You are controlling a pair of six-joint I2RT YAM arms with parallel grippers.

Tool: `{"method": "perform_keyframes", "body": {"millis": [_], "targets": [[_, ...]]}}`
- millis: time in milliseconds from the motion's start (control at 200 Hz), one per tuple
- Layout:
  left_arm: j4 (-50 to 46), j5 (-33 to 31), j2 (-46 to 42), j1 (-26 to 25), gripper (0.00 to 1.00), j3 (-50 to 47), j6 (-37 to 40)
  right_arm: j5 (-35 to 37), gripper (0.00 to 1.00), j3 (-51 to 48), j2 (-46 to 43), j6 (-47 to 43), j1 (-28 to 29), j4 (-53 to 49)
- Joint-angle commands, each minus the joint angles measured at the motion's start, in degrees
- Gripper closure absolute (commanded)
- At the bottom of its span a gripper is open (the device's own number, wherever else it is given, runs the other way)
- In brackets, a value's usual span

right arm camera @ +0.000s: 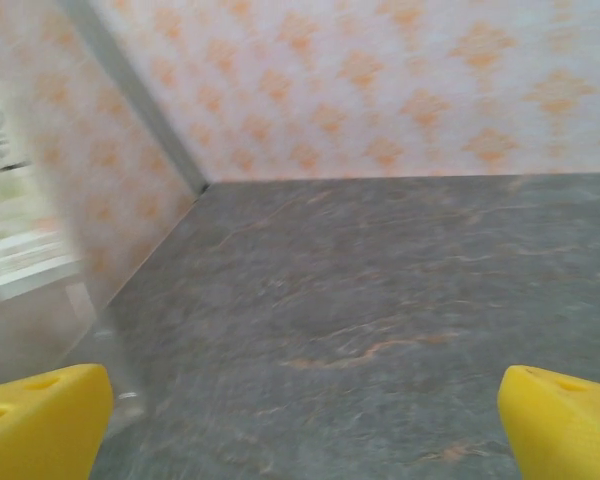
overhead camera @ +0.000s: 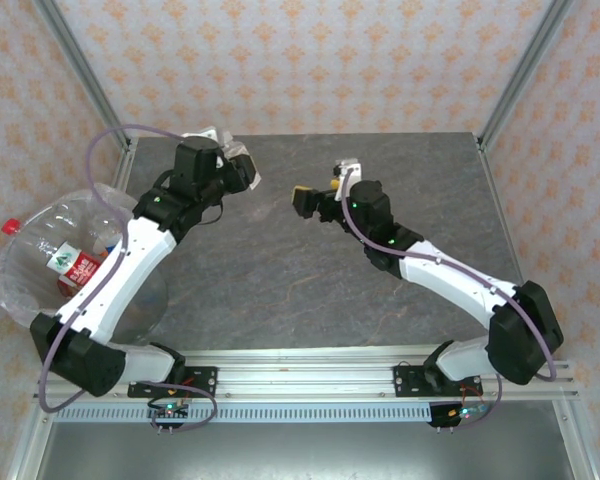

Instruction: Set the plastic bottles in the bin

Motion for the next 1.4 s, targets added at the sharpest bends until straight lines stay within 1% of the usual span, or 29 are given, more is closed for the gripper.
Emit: {"method": "perform_keyframes", "body": {"millis": [0, 110, 190, 270, 370, 520, 626, 731, 831, 931, 1066, 1146, 1191, 1281, 1341, 1391], "targets": [[-3.70, -7.74, -4.25, 0.06, 0.49, 1.41, 3.39, 9.27, 0.01, -1.58, -1.56, 9.06, -2.68, 1.52], [-8.85, -9.25, -5.54, 0.10, 0.49, 4.48, 4.79, 12.67, 0.01, -2.65, -1.39, 14.24, -5.01, -0.13], [-12.40, -9.82, -6.71, 0.02, 0.49, 7.39, 6.51, 15.60, 0.01, -3.34, -1.23, 15.53, -5.58, -1.11], [-14.75, -11.58, -8.52, -0.02, 0.50, 9.43, 8.78, 16.69, 0.01, -3.69, -1.06, 15.93, -6.06, -1.74], [-18.62, -16.37, -10.42, -0.03, 0.50, 12.50, 12.44, 16.96, 0.01, -3.77, -0.58, 15.89, -6.42, -2.15], [-25.87, -26.36, -12.12, 0.01, 0.50, 18.00, 17.60, 17.61, 0.01, -3.19, 0.70, 15.85, -6.94, -2.02], [-30.46, -32.41, -13.47, 0.00, 0.50, 20.71, 19.75, 17.75, 0.01, -2.39, 1.92, 15.82, -7.08, -1.94], [-30.80, -33.98, -16.50, -0.02, 0.50, 19.69, 22.28, 17.43, 0.01, -1.43, 3.63, 16.13, -7.03, -1.78], [-31.27, -38.55, -19.12, -0.01, 0.49, 18.75, 22.87, 16.64, 0.01, -0.20, 5.25, 16.51, -7.09, -1.65], [-32.93, -45.97, -20.40, 0.00, 0.49, 18.37, 22.58, 15.63, 0.01, 0.93, 6.78, 16.95, -7.16, -1.75], [-34.36, -58.79, -21.03, 0.10, 0.49, 16.62, 22.59, 14.81, 0.01, 1.81, 7.80, 17.39, -7.08, -1.76], [-33.32, -63.86, -21.43, 0.16, 0.50, 14.46, 23.81, 14.90, 0.01, 1.73, 7.82, 17.47, -7.10, -1.76], [-32.26, -64.93, -21.61, 0.59, 0.50, 13.14, 24.13, 15.09, 0.01, 1.62, 7.76, 17.45, -7.16, -1.76], [-31.53, -64.04, -21.75, 2.42, 0.51, 11.87, 23.39, 15.21, 0.01, 1.53, 7.65, 17.13, -7.15, -1.97], [-31.55, -64.11, -21.74, 4.62, 0.50, 11.22, 23.15, 15.33, 0.01, 1.44, 7.48, 16.78, -7.10, -2.22], [-31.54, -64.35, -21.61, 7.46, 0.50, 10.62, 23.63, 15.51, 0.01, 1.36, 7.23, 16.38, -7.14, -2.45]]}}
